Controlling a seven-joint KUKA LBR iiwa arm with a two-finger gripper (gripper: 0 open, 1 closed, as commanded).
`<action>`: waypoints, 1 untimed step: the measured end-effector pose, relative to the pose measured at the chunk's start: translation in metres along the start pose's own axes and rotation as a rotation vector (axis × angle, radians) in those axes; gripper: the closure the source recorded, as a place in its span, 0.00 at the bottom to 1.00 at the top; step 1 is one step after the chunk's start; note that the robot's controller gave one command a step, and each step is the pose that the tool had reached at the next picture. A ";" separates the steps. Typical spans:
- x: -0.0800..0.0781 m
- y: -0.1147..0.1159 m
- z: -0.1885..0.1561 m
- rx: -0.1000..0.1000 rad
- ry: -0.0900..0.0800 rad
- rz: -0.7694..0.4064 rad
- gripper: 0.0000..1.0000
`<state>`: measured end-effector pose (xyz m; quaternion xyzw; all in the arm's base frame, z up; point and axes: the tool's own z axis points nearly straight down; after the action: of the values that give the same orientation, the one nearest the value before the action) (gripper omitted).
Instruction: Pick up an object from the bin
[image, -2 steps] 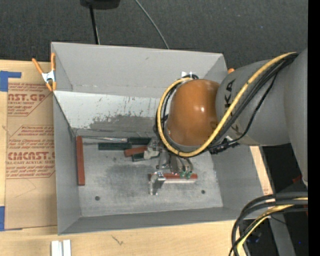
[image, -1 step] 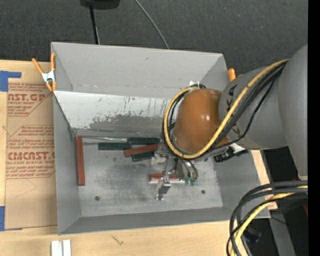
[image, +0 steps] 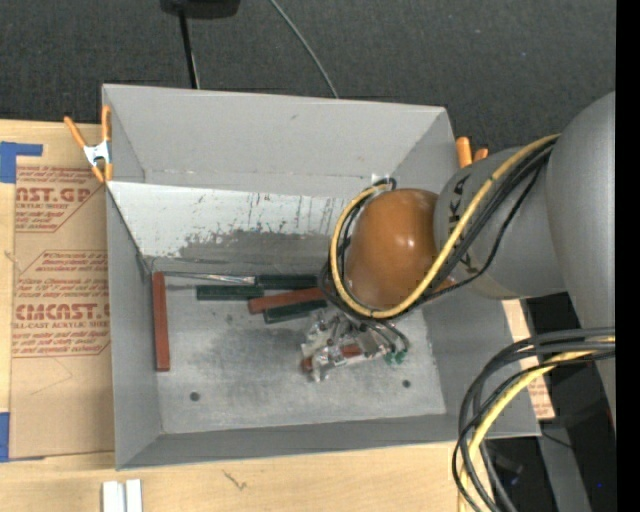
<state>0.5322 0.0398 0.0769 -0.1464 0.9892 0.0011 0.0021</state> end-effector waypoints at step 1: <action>0.000 0.000 0.000 0.000 0.000 0.000 1.00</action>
Offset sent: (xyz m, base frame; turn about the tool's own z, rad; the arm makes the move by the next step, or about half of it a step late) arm 0.0002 -0.0154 0.2214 -0.0634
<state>0.5322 0.0398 0.0769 -0.1464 0.9892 0.0011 0.0021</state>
